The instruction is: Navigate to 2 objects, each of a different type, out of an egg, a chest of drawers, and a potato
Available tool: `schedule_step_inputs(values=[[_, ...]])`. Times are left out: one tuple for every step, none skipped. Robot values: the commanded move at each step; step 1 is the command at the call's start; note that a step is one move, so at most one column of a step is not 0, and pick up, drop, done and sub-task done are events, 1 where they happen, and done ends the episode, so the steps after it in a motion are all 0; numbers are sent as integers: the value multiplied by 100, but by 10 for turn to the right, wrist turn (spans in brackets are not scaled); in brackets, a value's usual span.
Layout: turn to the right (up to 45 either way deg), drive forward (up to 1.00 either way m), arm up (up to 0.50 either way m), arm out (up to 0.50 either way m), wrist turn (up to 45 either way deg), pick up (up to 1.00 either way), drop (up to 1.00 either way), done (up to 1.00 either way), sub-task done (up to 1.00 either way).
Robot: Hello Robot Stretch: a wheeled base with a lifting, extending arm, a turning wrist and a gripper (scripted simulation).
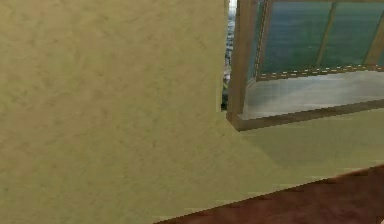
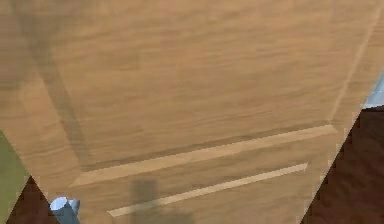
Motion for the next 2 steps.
schedule_step_inputs(values=[[0, 50, 0, 0, 0, 0, 0, 0, 0], [450, 0, 0, 0, 0, 0, 0, 0, 0]])
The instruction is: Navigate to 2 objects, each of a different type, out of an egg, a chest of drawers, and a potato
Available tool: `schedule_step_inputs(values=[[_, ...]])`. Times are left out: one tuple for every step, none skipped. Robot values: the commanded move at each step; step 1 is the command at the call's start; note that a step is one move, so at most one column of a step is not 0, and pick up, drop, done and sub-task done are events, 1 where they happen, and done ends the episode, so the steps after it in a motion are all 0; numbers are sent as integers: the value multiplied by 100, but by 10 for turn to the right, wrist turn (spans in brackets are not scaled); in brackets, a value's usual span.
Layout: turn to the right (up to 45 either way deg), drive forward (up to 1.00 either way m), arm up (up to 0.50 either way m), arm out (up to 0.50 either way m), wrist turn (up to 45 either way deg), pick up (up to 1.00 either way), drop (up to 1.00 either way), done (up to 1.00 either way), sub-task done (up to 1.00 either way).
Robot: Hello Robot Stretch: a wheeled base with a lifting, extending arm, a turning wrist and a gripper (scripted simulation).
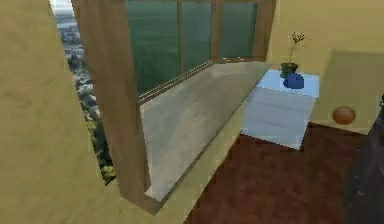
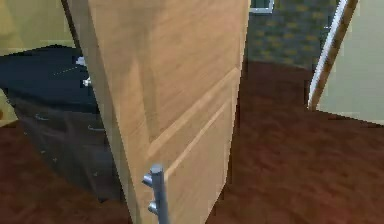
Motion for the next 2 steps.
schedule_step_inputs(values=[[450, 0, 0, 0, 0, 0, 0, 0, 0], [150, 0, 0, 0, 0, 0, 0, 0, 0]])
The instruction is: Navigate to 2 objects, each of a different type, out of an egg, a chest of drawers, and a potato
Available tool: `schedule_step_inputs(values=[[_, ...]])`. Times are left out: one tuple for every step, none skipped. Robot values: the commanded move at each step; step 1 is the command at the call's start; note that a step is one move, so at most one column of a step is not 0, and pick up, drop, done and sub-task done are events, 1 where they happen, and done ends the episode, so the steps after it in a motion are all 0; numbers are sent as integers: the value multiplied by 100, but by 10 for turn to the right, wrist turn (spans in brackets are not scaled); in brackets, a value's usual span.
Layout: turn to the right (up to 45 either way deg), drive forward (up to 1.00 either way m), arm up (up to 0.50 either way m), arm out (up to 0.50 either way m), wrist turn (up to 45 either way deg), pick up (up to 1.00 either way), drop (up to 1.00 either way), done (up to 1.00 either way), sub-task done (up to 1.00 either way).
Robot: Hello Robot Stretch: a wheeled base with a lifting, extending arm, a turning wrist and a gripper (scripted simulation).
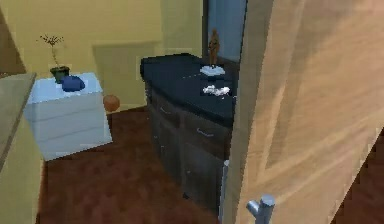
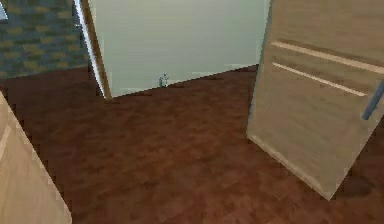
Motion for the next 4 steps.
schedule_step_inputs(values=[[0, 0, 0, 0, 0, 0, 0, 0, 100], [450, 0, 0, 0, 0, 0, 0, 0, 0], [450, 0, 0, 0, 0, 0, 0, 0, 0], [390, 0, 0, 0, 0, 0, 0, 0, 0]])
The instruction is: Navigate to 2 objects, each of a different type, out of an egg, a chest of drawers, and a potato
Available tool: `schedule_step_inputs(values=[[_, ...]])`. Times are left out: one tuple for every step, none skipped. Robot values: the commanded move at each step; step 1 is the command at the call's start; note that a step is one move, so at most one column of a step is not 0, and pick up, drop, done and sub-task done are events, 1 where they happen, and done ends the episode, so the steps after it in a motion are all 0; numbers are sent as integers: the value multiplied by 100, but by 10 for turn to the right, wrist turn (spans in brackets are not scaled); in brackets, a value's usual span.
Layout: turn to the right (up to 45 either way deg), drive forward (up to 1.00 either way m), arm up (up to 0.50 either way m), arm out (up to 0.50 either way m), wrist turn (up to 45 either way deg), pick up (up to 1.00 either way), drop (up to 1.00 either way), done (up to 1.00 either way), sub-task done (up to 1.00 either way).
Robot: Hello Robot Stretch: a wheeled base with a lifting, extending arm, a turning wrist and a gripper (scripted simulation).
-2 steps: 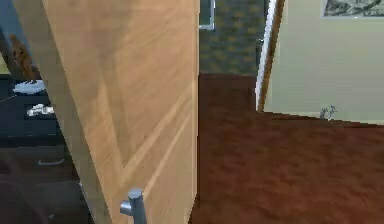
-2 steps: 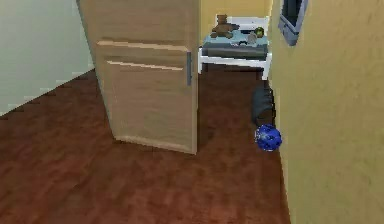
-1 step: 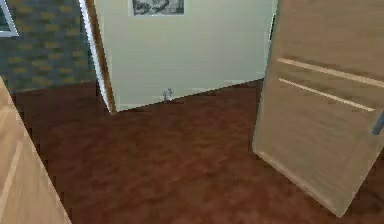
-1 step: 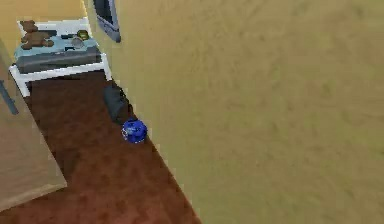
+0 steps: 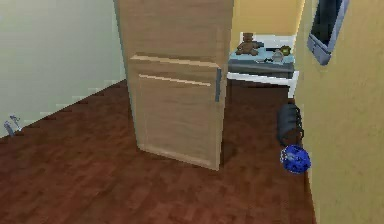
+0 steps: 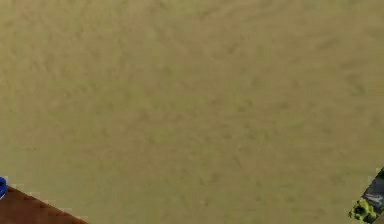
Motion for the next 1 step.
schedule_step_inputs(values=[[0, 35, 0, 0, 0, 0, 0, 0, 0]])
